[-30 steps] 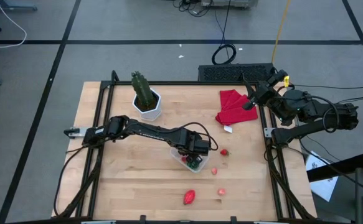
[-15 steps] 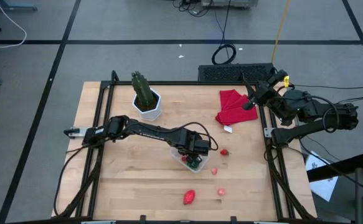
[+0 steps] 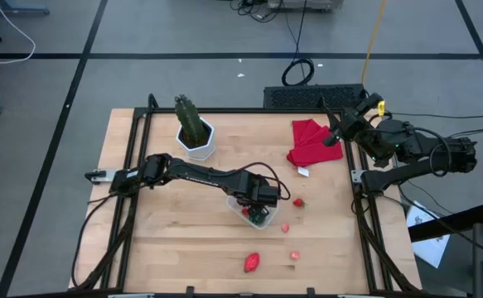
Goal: Pick and placing Produce into tupperware
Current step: Put the onion into the transparent bin
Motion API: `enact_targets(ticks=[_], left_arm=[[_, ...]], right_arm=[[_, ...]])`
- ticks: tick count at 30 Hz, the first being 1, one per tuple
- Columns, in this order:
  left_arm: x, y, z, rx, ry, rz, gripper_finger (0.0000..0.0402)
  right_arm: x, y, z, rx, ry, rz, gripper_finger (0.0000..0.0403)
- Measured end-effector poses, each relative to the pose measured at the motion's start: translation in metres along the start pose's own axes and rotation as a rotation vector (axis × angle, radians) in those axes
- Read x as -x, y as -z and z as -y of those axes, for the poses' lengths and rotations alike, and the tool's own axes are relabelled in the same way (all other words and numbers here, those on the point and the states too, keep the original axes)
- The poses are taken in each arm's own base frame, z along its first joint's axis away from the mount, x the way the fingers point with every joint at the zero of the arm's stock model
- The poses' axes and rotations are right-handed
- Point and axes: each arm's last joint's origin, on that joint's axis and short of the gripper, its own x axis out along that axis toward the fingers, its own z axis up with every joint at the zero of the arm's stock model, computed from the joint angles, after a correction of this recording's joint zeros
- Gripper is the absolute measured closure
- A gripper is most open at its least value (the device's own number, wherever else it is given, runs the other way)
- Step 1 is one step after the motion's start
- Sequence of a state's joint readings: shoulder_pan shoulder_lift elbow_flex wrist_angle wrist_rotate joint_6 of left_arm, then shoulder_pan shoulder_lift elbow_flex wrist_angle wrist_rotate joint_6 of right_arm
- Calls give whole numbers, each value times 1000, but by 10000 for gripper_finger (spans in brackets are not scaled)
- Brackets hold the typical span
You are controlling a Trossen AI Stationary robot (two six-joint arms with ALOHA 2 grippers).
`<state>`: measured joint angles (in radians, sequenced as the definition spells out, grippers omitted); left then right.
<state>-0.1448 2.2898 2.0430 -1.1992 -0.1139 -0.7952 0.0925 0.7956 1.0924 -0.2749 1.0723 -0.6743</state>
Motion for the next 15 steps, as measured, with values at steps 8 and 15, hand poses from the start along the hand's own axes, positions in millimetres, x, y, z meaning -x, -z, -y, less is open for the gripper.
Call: enact_targets(ticks=[8,15], left_arm=[[0,0,0,-3,-4,6,92],[0,-1,-1,31,-12,15,17]], right_arm=[[0,0,0,0,0,0,193],[0,0,0,0,0,0,193]])
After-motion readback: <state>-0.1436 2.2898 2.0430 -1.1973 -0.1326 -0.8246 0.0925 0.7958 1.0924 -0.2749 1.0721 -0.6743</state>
